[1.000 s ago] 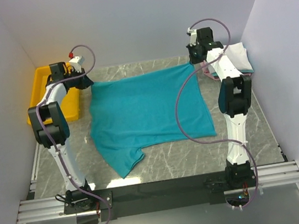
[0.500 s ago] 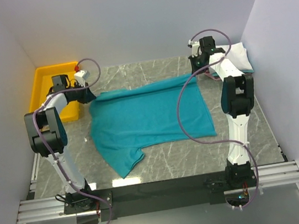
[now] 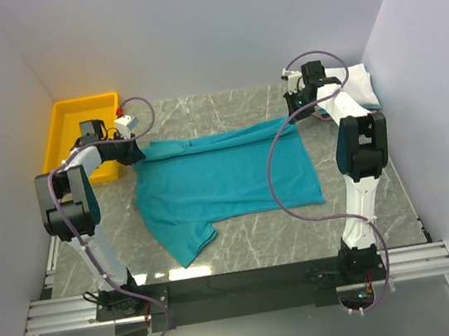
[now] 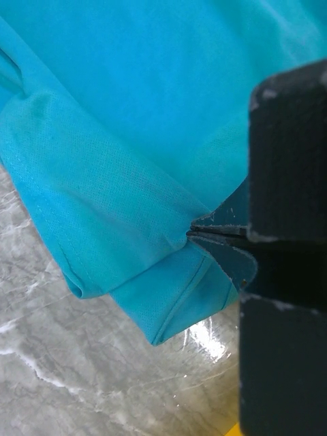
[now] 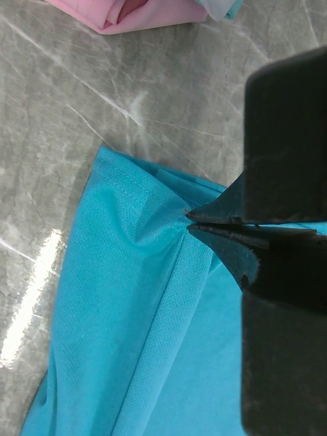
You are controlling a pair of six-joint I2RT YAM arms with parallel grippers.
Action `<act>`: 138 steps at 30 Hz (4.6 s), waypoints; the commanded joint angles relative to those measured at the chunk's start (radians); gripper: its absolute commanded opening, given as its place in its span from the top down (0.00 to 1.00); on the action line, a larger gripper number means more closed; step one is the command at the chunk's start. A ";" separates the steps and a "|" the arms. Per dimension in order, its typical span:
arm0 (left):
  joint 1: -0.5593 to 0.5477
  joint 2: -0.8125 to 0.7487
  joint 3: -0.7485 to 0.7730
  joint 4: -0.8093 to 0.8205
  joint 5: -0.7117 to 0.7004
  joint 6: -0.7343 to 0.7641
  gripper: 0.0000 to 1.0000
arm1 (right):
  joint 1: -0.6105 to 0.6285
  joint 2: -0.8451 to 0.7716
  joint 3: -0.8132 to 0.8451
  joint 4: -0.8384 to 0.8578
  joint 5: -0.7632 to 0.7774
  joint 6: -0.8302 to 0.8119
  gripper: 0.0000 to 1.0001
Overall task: Fold and stack the t-shirts
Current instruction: Fold the tshirt
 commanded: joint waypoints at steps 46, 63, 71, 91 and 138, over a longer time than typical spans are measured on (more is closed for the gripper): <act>-0.126 0.298 0.495 -0.238 -0.138 0.093 0.54 | 0.007 0.098 0.273 -0.195 -0.002 -0.067 0.49; -0.126 0.024 0.313 -0.406 0.041 0.266 0.99 | 0.003 0.073 0.269 -0.208 0.010 -0.086 0.56; -0.183 -0.048 0.089 -0.554 0.060 0.441 0.99 | 0.001 0.069 0.275 -0.222 0.018 -0.098 0.59; -0.188 -0.048 0.018 -0.529 0.009 0.466 0.71 | 0.070 0.089 0.145 -0.250 0.051 -0.233 0.59; -0.188 -0.025 0.072 -0.545 0.008 0.467 0.99 | 0.021 0.218 0.279 -0.342 0.055 0.146 0.61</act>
